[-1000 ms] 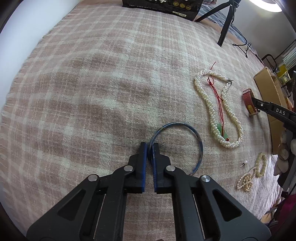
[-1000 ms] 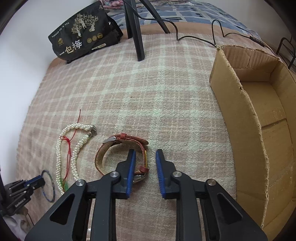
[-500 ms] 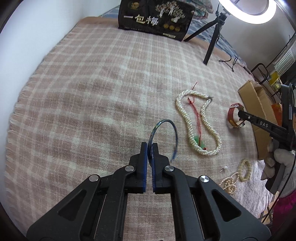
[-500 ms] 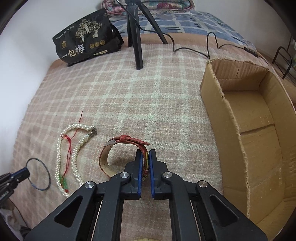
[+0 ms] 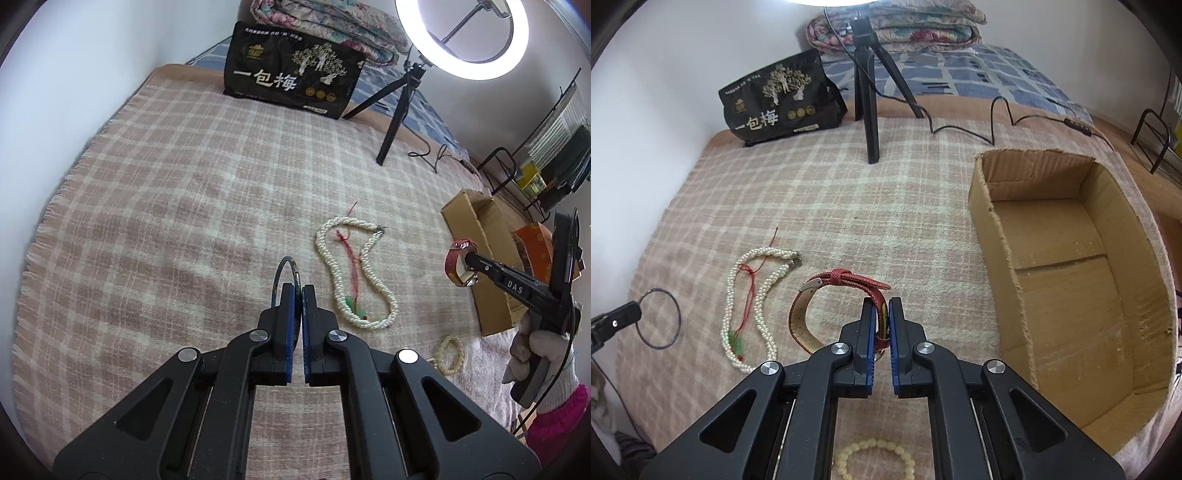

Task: Organize jewelry
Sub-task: 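Carry the ring with the left tool while the right tool carries the watch over the cardboard box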

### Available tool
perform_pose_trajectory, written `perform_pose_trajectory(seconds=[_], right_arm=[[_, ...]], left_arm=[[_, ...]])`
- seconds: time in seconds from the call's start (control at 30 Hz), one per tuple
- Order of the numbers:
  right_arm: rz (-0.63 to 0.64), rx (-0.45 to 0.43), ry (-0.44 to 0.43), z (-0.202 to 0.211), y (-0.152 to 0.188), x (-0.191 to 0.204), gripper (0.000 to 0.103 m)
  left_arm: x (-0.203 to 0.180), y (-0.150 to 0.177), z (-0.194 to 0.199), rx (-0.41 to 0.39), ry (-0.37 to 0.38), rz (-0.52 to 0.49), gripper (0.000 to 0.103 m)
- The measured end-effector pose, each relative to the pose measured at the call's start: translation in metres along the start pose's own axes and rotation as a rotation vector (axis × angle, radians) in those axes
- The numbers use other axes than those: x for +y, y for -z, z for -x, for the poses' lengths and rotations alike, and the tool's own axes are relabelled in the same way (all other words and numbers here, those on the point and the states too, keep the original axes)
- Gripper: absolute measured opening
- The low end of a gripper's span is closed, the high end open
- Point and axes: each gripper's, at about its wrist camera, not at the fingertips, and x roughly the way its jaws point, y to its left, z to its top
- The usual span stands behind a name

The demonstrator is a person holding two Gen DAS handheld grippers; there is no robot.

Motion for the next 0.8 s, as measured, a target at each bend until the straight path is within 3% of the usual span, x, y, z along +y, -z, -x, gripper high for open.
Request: perform_pose_trajectory(seconds=[0.33,0.8], right_arm=[[-0.054,-0.061,0.011,0.051,0.02,-0.04,0.005],[-0.15,-0.117,0.098,0.098,0.05,-0.116,0.005]], left_arm=[[-0.049,-0.009,0.014,-0.042,0.071,-0.046,0.001],[-0.165,-0.017,0.008,-0.072,0.182,-0.178,0.001]])
